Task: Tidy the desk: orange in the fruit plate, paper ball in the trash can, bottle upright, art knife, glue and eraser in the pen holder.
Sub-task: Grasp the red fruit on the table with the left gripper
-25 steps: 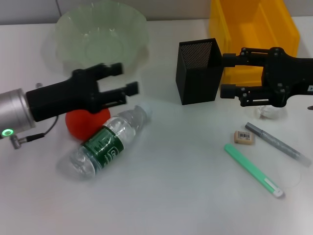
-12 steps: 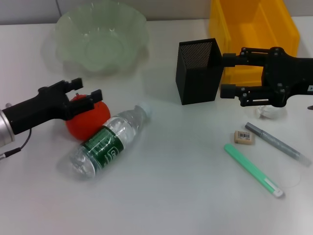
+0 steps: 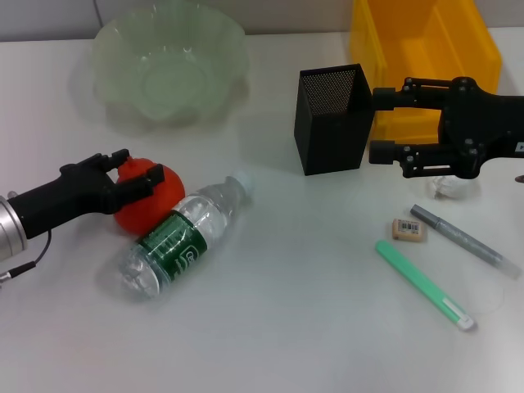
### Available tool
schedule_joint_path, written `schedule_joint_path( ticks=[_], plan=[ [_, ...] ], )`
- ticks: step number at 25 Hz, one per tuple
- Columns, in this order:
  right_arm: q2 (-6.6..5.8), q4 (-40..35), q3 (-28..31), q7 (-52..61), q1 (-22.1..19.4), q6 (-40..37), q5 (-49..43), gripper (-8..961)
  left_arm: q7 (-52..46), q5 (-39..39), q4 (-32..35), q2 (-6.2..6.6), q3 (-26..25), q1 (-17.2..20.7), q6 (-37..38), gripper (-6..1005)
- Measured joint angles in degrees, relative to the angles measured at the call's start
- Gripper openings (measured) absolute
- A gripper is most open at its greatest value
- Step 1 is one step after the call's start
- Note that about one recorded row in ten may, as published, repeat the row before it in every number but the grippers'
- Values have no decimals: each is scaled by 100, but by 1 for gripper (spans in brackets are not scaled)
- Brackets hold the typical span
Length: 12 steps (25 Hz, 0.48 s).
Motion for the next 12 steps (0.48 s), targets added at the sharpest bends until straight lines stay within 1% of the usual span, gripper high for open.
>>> schedule_joint_path(
  ticks=[9,12],
  plan=[
    [-15,28,0,-83,-19,0,6,771,0,1,-34,-38,58,-35,-43,773],
    [-13,28,2,-107,-30,0,7,771,1,2,-34,-41,60,-36,-44,690]
  ],
)
